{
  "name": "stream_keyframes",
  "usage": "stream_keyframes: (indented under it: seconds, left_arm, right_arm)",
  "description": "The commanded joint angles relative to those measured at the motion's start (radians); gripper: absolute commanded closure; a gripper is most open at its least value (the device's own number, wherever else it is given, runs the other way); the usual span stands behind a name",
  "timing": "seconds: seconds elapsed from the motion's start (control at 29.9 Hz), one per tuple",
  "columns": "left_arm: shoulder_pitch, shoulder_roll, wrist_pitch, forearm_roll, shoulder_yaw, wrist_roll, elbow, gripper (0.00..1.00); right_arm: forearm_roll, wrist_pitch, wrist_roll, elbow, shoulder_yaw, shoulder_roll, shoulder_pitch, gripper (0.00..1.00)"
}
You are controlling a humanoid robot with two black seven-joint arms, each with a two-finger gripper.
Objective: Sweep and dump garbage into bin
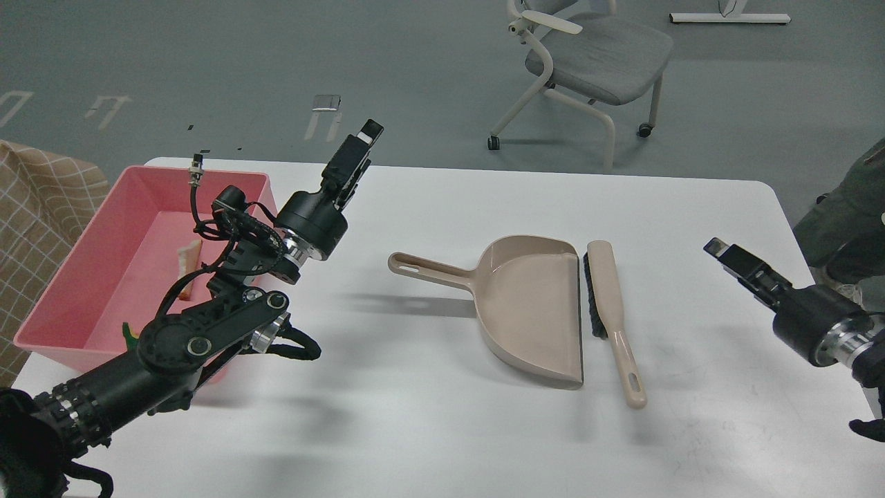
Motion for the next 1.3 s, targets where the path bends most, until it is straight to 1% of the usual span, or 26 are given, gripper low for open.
stream_keyframes:
  seconds: [0.0, 0.13, 0.23, 0.4, 0.5, 0.67, 0.7, 0.74, 0.8, 0.84, 0.87, 0.94, 1.0, 1.04, 1.1, 1.2, 1.24, 1.27]
  left_arm:
    - [-0.025, 0.009, -0.01, -0.012, -0.001, 0.0, -0.025, 0.02]
    - [-0.083, 0.009, -0.078, -0.12, -0.001, 0.0, -0.048, 0.02]
    - [-0.127, 0.009, -0.099, -0.17, -0.001, 0.0, -0.048, 0.02]
    - [-0.189, -0.001, -0.099, -0.197, -0.001, 0.0, -0.054, 0.02]
    - [-0.217, -0.014, -0.098, -0.201, -0.003, 0.0, -0.054, 0.02]
    - [-0.232, -0.034, -0.113, -0.267, -0.033, 0.0, -0.058, 0.02]
    - [-0.236, -0.046, -0.148, -0.304, -0.053, 0.0, -0.057, 0.02]
    - [-0.237, -0.049, -0.205, -0.339, -0.065, 0.0, -0.057, 0.02]
    - [-0.237, -0.049, -0.265, -0.373, -0.078, 0.0, -0.057, 0.02]
    - [-0.233, -0.049, -0.315, -0.399, -0.09, 0.0, -0.055, 0.02]
    - [-0.232, -0.049, -0.335, -0.408, -0.098, 0.0, -0.054, 0.02]
    - [-0.229, -0.046, -0.387, -0.433, -0.128, 0.0, -0.043, 0.02]
    - [-0.221, -0.049, -0.458, -0.445, -0.18, 0.0, -0.037, 0.02]
    - [-0.221, -0.049, -0.458, -0.445, -0.181, 0.0, -0.037, 0.02]
    - [-0.206, -0.054, -0.512, -0.465, -0.222, 0.0, -0.037, 0.02]
    - [-0.189, -0.055, -0.549, -0.512, -0.268, 0.0, -0.037, 0.02]
    - [-0.189, -0.055, -0.549, -0.513, -0.268, 0.0, -0.037, 0.02]
    - [-0.183, -0.054, -0.571, -0.526, -0.277, 0.0, -0.035, 0.02]
  right_arm:
    - [0.057, 0.0, 0.0, -0.004, 0.069, -0.017, 0.038, 0.08]
    - [0.178, 0.0, 0.0, -0.009, 0.134, -0.012, 0.147, 0.08]
    - [0.225, 0.0, 0.0, -0.009, 0.149, -0.005, 0.199, 0.08]
    - [0.276, 0.0, -0.001, -0.012, 0.152, 0.02, 0.271, 0.04]
    - [0.29, 0.0, -0.001, -0.016, 0.151, 0.073, 0.32, 0.01]
    - [0.292, 0.0, -0.001, -0.016, 0.151, 0.166, 0.357, 0.01]
    - [0.293, 0.0, -0.001, -0.016, 0.152, 0.19, 0.368, 0.01]
    - [0.295, 0.0, -0.001, -0.016, 0.152, 0.21, 0.374, 0.01]
    - [0.307, 0.0, -0.001, -0.016, 0.152, 0.225, 0.374, 0.01]
    - [0.333, 0.0, 0.0, -0.016, 0.152, 0.236, 0.376, 0.01]
    - [0.351, 0.0, -0.001, -0.016, 0.152, 0.242, 0.377, 0.01]
    - [0.435, 0.0, 0.0, -0.018, 0.155, 0.259, 0.379, 0.01]
    - [0.585, 0.0, 0.0, -0.051, 0.154, 0.27, 0.379, 0.01]
    - [0.586, 0.0, 0.0, -0.052, 0.154, 0.27, 0.379, 0.01]
    - [0.631, 0.0, 0.0, -0.073, 0.151, 0.294, 0.395, 0.0]
    - [0.631, 0.0, 0.0, -0.07, 0.152, 0.336, 0.415, 0.0]
    - [0.631, 0.0, 0.0, -0.07, 0.152, 0.336, 0.415, 0.0]
    - [0.632, 0.0, 0.0, -0.068, 0.152, 0.338, 0.417, 0.0]
